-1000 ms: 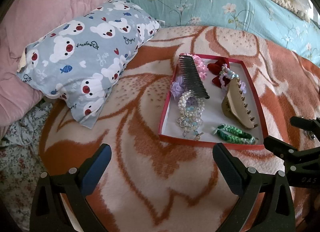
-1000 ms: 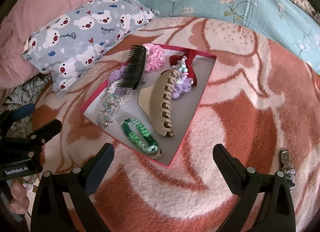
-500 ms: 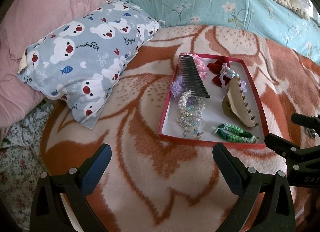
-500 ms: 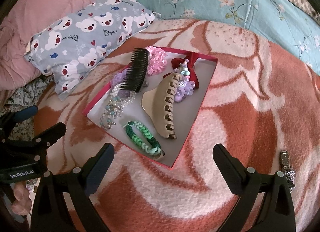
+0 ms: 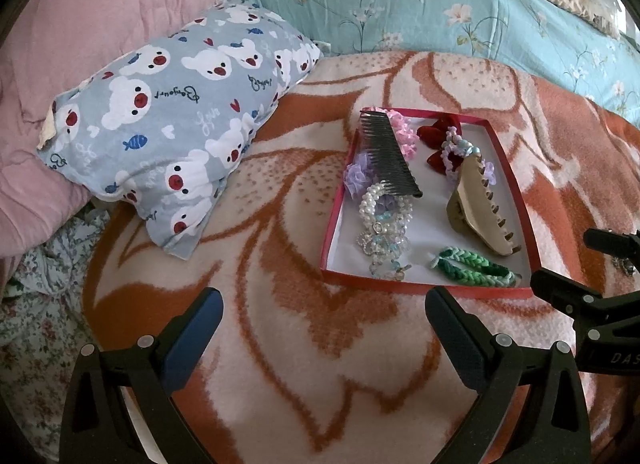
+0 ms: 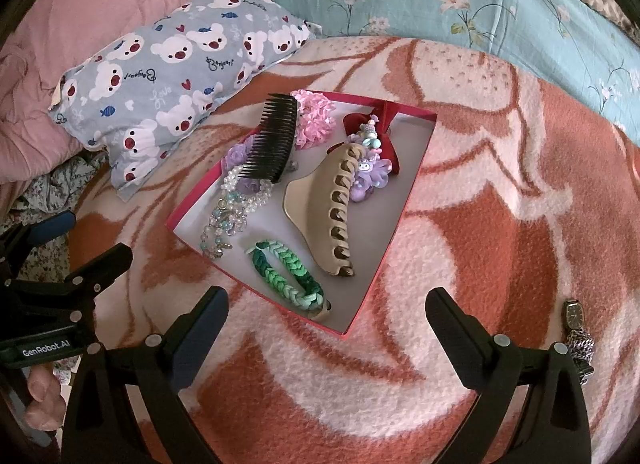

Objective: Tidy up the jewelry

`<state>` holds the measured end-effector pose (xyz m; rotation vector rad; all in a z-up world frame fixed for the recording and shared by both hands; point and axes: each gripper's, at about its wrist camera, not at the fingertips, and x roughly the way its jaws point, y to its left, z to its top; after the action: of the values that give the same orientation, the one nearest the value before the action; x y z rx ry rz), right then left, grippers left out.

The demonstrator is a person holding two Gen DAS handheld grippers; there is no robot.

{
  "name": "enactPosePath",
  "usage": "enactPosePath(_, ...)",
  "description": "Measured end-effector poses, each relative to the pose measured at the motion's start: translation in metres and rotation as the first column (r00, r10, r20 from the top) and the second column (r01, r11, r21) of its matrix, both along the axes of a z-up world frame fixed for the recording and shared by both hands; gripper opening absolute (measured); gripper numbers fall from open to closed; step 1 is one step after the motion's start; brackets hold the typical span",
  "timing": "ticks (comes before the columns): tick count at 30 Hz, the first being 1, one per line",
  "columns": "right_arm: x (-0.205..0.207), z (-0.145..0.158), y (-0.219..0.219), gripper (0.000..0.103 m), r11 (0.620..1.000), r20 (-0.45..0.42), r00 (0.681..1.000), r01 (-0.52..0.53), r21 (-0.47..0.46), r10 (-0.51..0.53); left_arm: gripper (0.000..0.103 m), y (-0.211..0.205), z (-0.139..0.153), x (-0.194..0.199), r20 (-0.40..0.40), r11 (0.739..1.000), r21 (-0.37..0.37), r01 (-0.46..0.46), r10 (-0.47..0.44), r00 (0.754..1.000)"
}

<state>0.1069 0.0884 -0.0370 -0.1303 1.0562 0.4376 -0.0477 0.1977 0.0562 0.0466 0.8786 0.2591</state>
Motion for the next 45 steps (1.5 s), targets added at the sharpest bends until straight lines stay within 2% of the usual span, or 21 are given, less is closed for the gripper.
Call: enactPosePath(45,0.0013,-0.0006,-0.0025,0.1,1.0,-0.001,1.0,-0.002,0.002,0.002,0.102,-0.0005,-0.0011,0.0028,-0.005,1.0,0.001,-0.003,0.003,1.0)
